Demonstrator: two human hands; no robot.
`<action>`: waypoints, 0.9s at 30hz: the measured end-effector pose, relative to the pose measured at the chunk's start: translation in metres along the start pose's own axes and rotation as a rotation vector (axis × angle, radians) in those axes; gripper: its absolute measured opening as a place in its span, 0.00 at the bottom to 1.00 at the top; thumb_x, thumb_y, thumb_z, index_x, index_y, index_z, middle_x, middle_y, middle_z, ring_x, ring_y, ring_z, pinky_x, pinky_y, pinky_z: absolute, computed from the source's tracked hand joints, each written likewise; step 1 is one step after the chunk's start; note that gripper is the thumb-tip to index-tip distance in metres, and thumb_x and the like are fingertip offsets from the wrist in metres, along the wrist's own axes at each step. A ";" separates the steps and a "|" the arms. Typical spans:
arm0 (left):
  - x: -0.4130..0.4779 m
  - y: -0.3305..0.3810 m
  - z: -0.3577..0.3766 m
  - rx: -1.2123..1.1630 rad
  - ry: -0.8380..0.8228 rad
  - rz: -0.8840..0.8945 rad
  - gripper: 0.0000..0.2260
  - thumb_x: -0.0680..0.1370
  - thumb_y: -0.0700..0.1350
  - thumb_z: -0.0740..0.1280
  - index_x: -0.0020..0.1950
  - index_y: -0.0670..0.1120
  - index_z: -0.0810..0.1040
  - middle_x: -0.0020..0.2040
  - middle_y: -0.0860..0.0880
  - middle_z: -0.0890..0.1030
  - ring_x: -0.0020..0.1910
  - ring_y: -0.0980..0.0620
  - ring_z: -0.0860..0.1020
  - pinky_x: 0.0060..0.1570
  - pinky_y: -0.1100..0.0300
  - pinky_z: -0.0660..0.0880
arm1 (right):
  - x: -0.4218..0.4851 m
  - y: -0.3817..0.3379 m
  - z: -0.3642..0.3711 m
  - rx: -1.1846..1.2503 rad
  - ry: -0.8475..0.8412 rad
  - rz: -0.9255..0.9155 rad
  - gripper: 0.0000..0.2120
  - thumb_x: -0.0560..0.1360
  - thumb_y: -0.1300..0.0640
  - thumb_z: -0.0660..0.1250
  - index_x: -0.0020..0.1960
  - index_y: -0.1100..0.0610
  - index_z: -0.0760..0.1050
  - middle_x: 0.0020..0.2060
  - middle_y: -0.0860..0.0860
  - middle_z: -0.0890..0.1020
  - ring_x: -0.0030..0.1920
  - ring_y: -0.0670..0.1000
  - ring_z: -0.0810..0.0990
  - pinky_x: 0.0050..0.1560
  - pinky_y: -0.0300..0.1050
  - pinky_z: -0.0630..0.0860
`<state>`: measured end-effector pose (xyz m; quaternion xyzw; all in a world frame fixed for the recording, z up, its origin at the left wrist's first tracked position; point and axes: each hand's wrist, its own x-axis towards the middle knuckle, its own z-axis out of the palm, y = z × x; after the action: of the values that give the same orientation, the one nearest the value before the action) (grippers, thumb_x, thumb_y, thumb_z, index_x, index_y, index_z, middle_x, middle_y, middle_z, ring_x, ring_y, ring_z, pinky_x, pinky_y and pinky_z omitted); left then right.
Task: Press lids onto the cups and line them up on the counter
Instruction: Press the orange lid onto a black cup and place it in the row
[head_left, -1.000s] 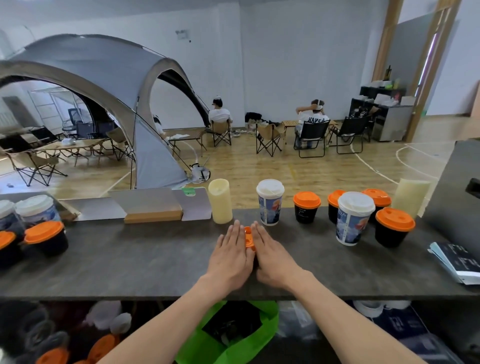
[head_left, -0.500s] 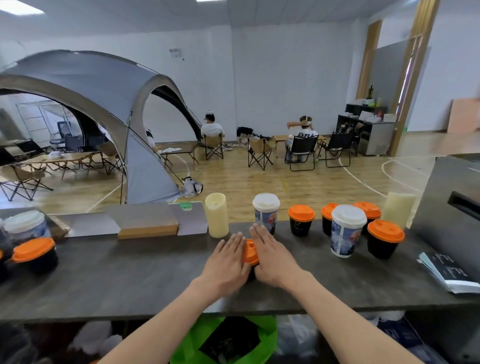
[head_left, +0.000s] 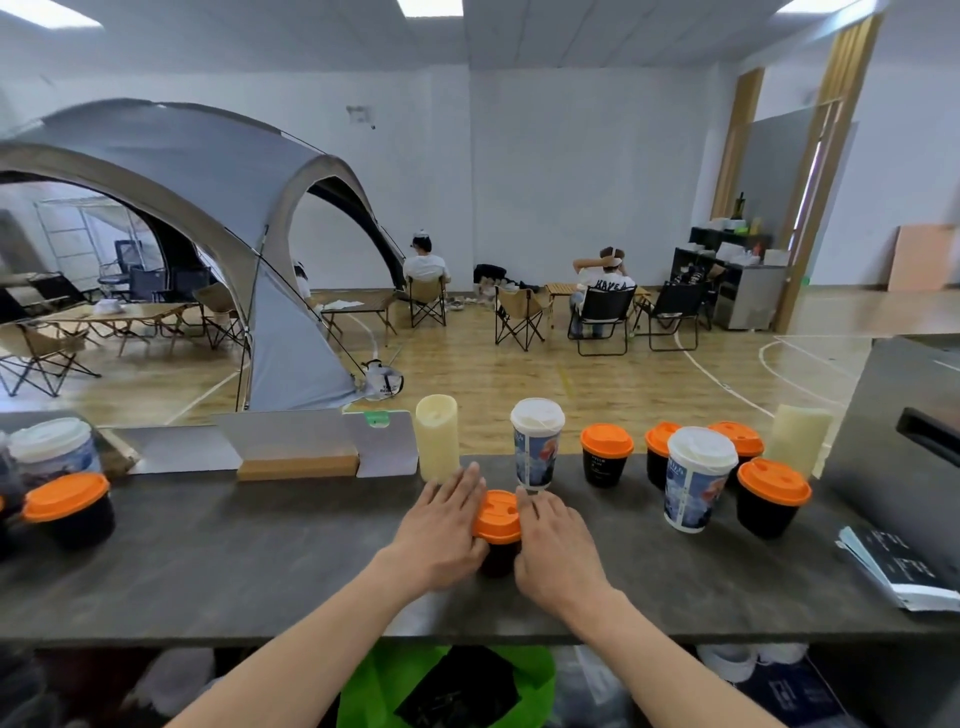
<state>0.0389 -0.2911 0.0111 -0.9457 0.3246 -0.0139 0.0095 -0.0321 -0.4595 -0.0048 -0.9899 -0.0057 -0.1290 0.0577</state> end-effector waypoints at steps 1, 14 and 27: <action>-0.002 -0.001 -0.002 -0.006 0.010 0.014 0.35 0.82 0.58 0.51 0.83 0.48 0.39 0.83 0.49 0.37 0.81 0.51 0.37 0.81 0.49 0.38 | 0.001 0.001 -0.003 0.013 0.009 0.004 0.39 0.75 0.56 0.62 0.82 0.57 0.49 0.78 0.55 0.62 0.78 0.56 0.58 0.76 0.52 0.62; -0.011 0.014 0.002 -0.066 -0.042 0.029 0.36 0.82 0.54 0.55 0.83 0.46 0.37 0.83 0.48 0.35 0.82 0.52 0.38 0.81 0.50 0.41 | 0.016 0.002 0.002 0.130 -0.256 -0.096 0.48 0.74 0.56 0.67 0.82 0.57 0.39 0.82 0.51 0.44 0.82 0.50 0.44 0.80 0.48 0.52; -0.023 0.013 0.000 -0.039 -0.031 0.058 0.40 0.81 0.53 0.58 0.82 0.45 0.34 0.81 0.48 0.32 0.81 0.52 0.34 0.80 0.53 0.37 | 0.018 -0.002 -0.013 0.037 -0.156 -0.019 0.47 0.73 0.49 0.67 0.82 0.55 0.44 0.81 0.56 0.50 0.81 0.57 0.49 0.77 0.57 0.60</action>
<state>0.0129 -0.2873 0.0106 -0.9360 0.3520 0.0075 -0.0034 -0.0185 -0.4593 0.0121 -0.9956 -0.0220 -0.0518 0.0744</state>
